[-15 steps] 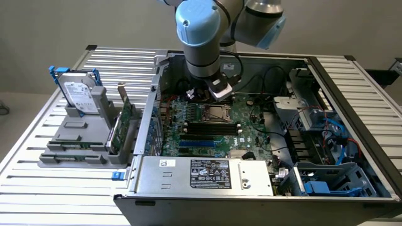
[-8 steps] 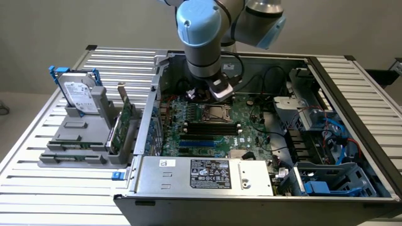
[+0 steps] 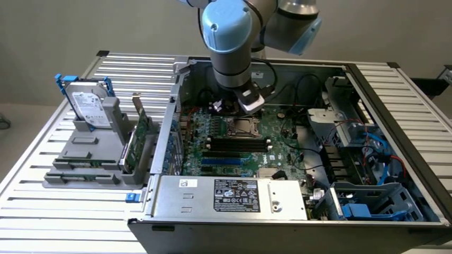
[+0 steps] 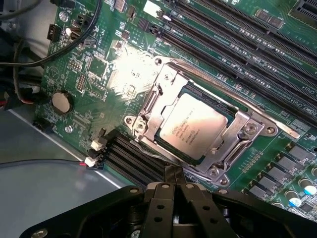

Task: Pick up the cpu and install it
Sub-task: 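Install the first cpu locking lever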

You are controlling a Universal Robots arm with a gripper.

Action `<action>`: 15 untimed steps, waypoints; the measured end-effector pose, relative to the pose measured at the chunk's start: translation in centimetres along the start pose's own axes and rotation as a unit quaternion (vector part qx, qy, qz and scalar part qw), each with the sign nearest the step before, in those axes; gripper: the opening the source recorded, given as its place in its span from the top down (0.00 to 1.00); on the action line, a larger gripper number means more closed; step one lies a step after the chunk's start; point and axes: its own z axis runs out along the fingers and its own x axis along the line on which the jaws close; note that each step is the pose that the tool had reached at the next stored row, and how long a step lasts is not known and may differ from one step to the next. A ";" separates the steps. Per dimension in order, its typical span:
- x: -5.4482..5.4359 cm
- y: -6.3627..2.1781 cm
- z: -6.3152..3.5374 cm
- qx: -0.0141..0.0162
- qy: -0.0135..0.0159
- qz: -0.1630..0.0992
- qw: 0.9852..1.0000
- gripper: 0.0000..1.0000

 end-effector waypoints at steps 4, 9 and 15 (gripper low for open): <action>0.4 0.23 0.14 -0.002 0.001 0.006 1.000 0.89; 0.5 0.30 0.19 -0.003 0.002 0.008 1.000 0.89; 0.6 0.39 0.25 -0.003 0.002 0.010 1.000 0.89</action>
